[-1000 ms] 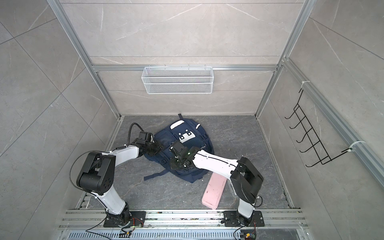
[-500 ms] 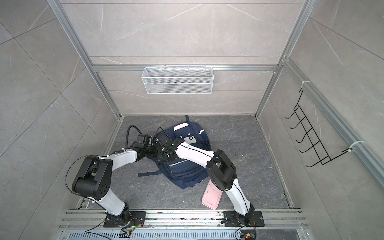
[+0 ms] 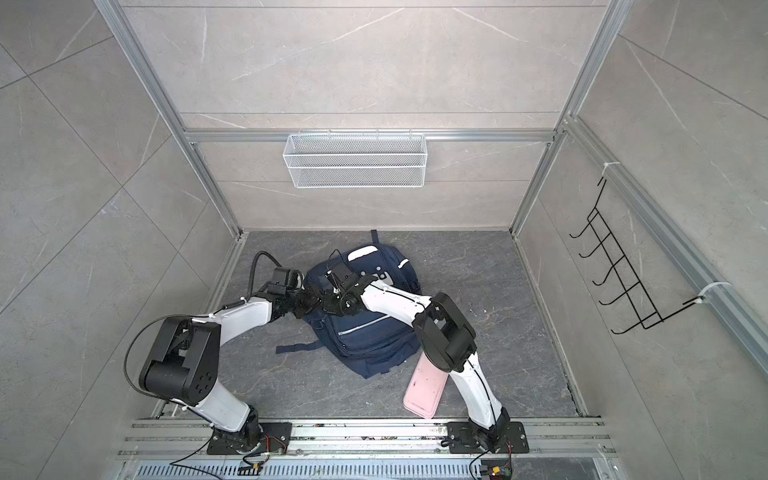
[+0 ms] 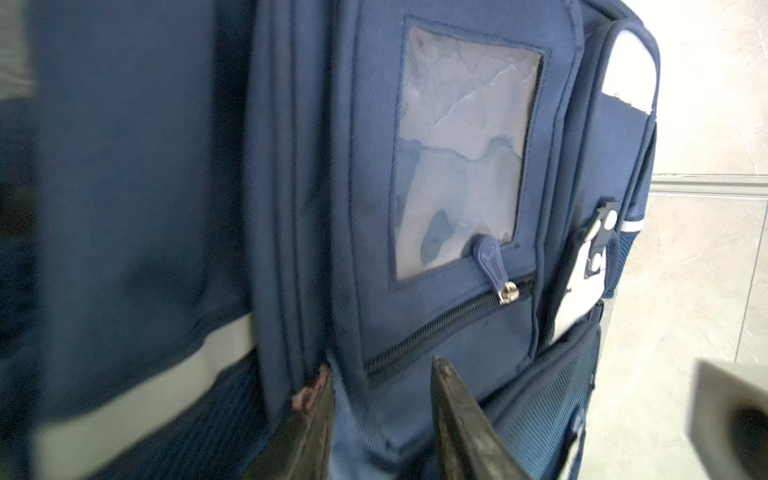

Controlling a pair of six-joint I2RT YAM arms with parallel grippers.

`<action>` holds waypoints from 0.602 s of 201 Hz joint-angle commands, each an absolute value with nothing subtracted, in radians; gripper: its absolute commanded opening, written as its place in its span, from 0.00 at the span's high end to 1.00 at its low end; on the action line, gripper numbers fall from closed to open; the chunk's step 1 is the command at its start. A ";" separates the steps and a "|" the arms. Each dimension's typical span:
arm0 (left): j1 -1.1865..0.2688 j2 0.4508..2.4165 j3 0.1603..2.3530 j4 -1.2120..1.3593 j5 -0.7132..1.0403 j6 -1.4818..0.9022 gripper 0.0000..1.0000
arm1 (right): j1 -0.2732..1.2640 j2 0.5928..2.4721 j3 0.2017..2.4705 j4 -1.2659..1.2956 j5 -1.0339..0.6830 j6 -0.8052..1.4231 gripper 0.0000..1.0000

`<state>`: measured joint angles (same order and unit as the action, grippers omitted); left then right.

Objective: Pack the student bag

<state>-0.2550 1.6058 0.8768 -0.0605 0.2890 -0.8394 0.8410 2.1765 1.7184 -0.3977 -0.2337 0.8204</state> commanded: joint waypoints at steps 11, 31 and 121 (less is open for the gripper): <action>-0.226 1.547 0.914 -0.158 0.271 -0.807 0.58 | 0.816 2.176 1.718 -0.357 -0.244 0.859 1.00; -0.225 1.523 0.923 -0.192 0.257 -0.789 0.58 | 0.817 2.175 1.718 -0.356 -0.259 0.858 1.00; -0.265 1.401 0.939 -0.359 0.181 -0.645 0.55 | 0.816 1.762 1.361 -0.404 -0.172 0.757 0.52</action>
